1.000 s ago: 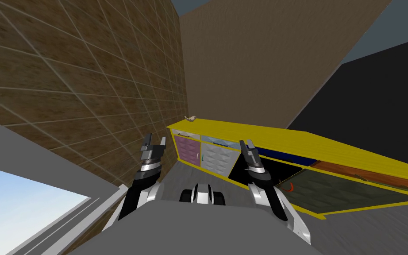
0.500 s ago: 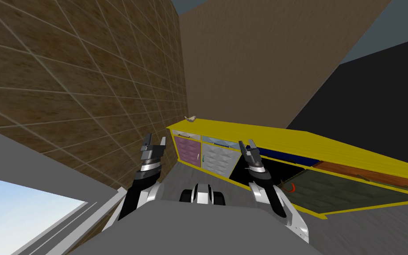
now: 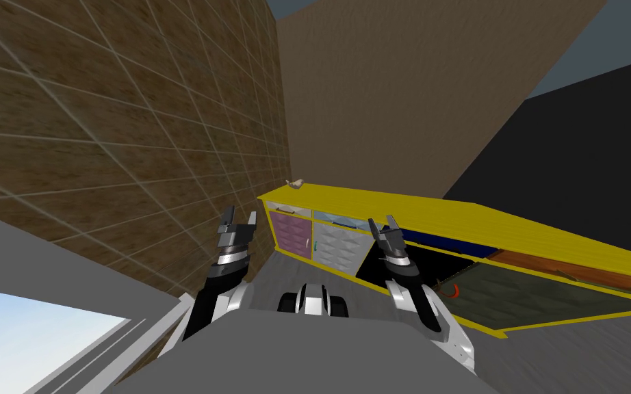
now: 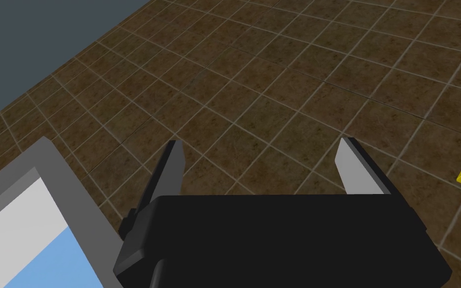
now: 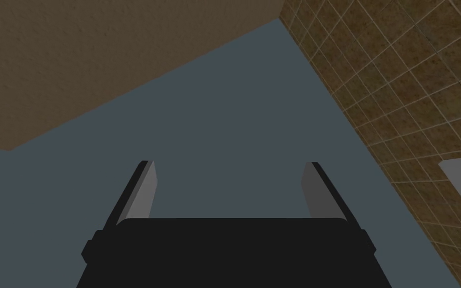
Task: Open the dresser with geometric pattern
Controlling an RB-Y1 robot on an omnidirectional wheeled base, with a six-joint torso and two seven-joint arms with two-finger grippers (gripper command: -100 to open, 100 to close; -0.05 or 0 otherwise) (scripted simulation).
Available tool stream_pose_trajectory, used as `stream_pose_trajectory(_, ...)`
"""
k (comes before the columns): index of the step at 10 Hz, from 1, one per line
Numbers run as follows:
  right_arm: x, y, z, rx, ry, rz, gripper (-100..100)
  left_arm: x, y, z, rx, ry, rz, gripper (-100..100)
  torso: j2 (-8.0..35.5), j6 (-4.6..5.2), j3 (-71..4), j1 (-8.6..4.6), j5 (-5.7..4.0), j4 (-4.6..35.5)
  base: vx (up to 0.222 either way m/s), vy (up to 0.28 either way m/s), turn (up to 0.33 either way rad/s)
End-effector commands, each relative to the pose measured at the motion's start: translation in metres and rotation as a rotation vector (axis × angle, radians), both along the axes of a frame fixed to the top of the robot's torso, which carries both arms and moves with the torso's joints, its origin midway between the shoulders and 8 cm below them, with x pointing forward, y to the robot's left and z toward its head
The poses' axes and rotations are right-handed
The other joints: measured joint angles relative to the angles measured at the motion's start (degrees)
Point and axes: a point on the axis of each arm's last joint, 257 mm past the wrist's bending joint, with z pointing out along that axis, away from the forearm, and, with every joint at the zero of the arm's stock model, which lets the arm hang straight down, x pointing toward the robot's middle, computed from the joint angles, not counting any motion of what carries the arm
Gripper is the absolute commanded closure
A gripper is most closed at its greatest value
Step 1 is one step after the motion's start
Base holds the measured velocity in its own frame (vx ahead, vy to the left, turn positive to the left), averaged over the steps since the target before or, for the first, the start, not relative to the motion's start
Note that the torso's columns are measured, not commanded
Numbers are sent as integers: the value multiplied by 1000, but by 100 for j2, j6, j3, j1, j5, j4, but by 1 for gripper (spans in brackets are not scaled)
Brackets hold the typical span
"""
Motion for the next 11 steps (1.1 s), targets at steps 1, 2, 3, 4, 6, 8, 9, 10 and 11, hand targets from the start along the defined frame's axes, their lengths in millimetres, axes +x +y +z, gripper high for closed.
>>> stream_pose_trajectory(1, 0, -2, -1, -56, -20, -52, -100, 0, 0, 0, 0, 0, 0, 0, -2, -1, -1, 1, 1, -1, 16, 21, 3)
stream_pose_trajectory(2, 3, -8, -6, -98, -33, -85, -100, 0, 0, 0, 0, 0, 0, 0, 0, -1, -1, -4, 0, 0, 33, 43, -28)
stream_pose_trajectory(3, 3, -8, -6, -115, -39, -104, -100, 0, 0, 0, 0, 0, 0, 0, -5, 0, -3, 2, 1, -1, 27, 44, -28)
stream_pose_trajectory(4, 3, -8, -6, -130, -43, -119, -100, 0, 0, 0, 0, 0, 0, 0, -2, -1, -2, 2, 1, -1, 11, 23, 0)
stream_pose_trajectory(6, 5, -13, -10, -188, -61, -172, -100, 0, 0, 0, 0, 0, 0, 0, -2, 0, -1, 1, 0, 0, 31, 45, -28)
stream_pose_trajectory(8, 7, -19, -16, -241, -75, -221, -100, 0, 0, 0, 0, 0, 0, 0, 1, -1, 0, -6, -1, 0, 22, 29, -15)
stream_pose_trajectory(9, 7, -19, -16, -261, -82, -241, -100, 0, 0, 0, 0, 0, 0, 0, -2, 0, -1, -1, 0, -1, 30, 42, -26)
stream_pose_trajectory(10, 7, -19, -16, -275, -86, -256, -100, 0, 0, 0, 0, 0, 0, 0, -2, -1, -2, 1, 1, -1, 14, 22, -2)
stream_pose_trajectory(11, 10, -26, -22, -312, -94, -290, -100, 0, 0, 0, 0, 0, 0, 0, 2, -1, 1, -4, 0, 0, 20, 41, -37)
